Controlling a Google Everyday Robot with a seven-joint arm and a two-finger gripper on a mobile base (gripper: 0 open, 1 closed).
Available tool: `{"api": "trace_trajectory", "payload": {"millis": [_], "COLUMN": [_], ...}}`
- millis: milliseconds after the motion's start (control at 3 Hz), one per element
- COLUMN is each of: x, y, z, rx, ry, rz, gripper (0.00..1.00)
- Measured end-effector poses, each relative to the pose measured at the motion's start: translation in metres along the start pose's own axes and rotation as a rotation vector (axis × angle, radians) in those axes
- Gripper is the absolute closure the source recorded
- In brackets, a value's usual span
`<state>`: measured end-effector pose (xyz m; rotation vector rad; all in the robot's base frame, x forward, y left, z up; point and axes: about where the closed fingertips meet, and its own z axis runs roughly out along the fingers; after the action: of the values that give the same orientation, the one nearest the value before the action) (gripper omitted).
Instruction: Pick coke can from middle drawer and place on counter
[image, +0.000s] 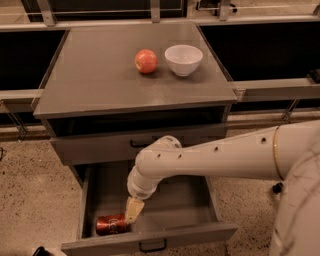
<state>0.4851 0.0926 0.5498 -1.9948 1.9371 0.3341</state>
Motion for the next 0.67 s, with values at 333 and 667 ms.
{"api": "trace_trajectory", "payload": {"millis": [333, 667], "x": [-0.023, -0.042], "y": [0.0, 0.002], "z": [0.042, 0.081], "rx": [-0.007, -0.013], "ry": [0.006, 0.015], "rz": [-0.05, -0.077], "gripper": [0.29, 0.31]}}
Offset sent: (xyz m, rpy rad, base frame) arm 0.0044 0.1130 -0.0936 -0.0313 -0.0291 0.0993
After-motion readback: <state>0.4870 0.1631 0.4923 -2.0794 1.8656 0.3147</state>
